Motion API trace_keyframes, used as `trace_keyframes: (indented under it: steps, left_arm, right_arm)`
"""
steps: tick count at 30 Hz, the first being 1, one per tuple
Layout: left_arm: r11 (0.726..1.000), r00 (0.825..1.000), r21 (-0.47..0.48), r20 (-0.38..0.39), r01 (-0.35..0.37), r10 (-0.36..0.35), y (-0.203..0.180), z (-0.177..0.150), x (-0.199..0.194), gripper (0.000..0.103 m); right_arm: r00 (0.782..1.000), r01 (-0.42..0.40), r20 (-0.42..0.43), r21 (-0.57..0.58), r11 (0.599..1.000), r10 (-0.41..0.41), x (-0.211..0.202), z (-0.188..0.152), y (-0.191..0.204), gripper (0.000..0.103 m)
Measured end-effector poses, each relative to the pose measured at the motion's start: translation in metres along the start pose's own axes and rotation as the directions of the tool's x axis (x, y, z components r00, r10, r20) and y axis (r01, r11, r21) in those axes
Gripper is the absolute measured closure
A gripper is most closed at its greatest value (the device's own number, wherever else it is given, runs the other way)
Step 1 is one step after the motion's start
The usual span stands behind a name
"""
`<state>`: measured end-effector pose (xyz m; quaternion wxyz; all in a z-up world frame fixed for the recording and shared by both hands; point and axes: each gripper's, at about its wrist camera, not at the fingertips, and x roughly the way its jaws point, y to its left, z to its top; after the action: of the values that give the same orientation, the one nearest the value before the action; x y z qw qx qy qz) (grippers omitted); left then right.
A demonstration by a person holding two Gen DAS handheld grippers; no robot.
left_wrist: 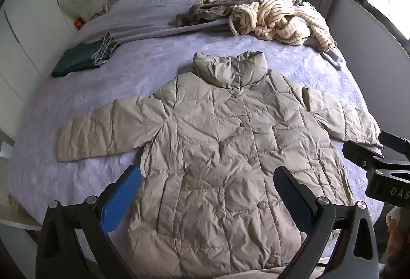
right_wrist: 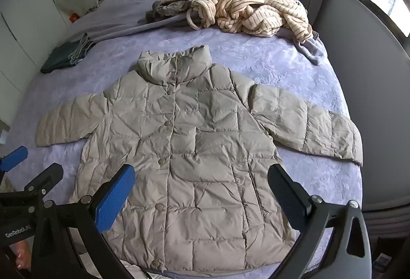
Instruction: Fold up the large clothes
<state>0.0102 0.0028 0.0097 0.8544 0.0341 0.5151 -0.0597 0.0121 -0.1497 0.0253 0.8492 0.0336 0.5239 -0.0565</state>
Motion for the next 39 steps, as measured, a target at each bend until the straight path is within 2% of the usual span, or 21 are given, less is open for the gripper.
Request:
trace_keyframes:
  steps: [39]
  left_arm:
    - [1.000, 1.000, 0.008, -0.003, -0.001, 0.001, 0.0005, -0.0007, 0.0001, 0.000]
  right_arm:
    - [1.000, -0.002, 0.000, 0.004, 1.000, 0.002, 0.0013, -0.0002, 0.0008, 0.000]
